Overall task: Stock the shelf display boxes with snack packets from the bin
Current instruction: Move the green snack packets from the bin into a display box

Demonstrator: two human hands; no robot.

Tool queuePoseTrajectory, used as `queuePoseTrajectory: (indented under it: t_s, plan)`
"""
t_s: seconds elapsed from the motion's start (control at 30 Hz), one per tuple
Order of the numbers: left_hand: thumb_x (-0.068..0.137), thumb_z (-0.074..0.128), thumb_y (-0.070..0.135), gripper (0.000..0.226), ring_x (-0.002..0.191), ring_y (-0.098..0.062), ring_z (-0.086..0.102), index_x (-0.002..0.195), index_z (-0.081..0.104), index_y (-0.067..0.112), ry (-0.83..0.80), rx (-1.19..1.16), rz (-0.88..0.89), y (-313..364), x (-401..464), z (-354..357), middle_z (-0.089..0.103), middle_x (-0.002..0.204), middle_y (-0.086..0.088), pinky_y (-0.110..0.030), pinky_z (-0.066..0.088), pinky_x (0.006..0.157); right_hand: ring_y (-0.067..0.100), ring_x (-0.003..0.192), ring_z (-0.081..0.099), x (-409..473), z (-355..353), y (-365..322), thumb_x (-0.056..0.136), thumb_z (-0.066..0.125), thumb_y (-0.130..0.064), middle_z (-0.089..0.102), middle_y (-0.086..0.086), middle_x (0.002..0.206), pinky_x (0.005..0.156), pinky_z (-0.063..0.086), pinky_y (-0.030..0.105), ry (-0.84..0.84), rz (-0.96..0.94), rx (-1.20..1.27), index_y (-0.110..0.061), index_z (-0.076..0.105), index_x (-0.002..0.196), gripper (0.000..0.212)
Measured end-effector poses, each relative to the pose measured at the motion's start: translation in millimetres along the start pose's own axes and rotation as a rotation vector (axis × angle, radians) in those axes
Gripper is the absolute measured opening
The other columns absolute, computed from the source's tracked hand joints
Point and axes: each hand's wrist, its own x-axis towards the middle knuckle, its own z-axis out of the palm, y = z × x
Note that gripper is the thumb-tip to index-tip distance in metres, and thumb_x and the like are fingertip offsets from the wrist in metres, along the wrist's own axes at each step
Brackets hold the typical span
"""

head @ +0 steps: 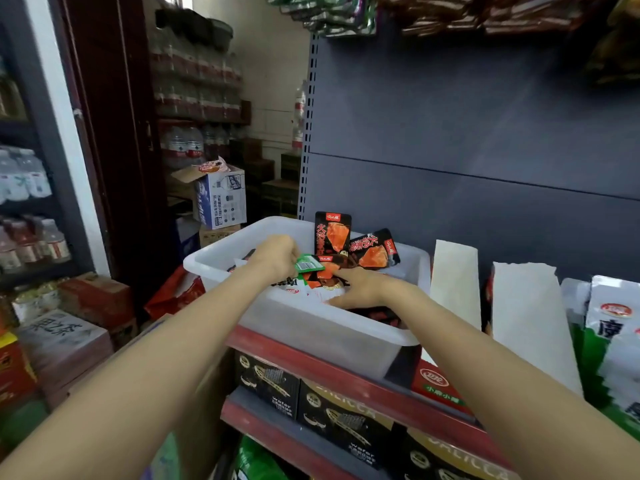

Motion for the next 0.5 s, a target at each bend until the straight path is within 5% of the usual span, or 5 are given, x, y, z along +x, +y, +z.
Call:
queuePoseTrajectory:
  t_s: [0.2,0.37,0.5]
  plan:
    - [0.090,0.046,-0.007,0.027,0.096,-0.020,0.063,0.105,0.065,0.007,0.235,-0.177,0.267,14,-14,-3,0.068,0.102,-0.010,-0.034,0.051,0.087,0.024,0.134,0.036,-8,-6,1,0.085,0.068,-0.027,0.039,0.008,0.146,0.109,0.032,0.034,0.391,-0.104,0.213,-0.014,0.028,0.147,0.075]
    - [0.091,0.058,0.009,0.017,0.096,-0.010,0.064,0.105,0.064,0.017,0.314,-0.370,0.387,37,-25,-2,0.070,0.098,0.004,-0.037,0.051,0.090,0.025,0.099,0.059,-32,-17,10,0.091,0.058,-0.017,0.066,0.003,0.104,0.074,0.043,0.032,0.688,-0.043,0.163,-0.016,0.068,0.107,0.019]
    - [0.083,0.070,0.022,0.048,0.124,-0.020,0.046,0.128,0.053,0.022,0.459,-0.392,0.286,49,-27,1,0.054,0.131,-0.002,-0.044,0.036,0.105,0.028,0.081,0.059,-63,-29,30,0.090,0.058,-0.011,0.063,0.006,0.080,0.068,0.040,0.029,0.785,0.037,0.285,-0.014,0.065,0.086,0.009]
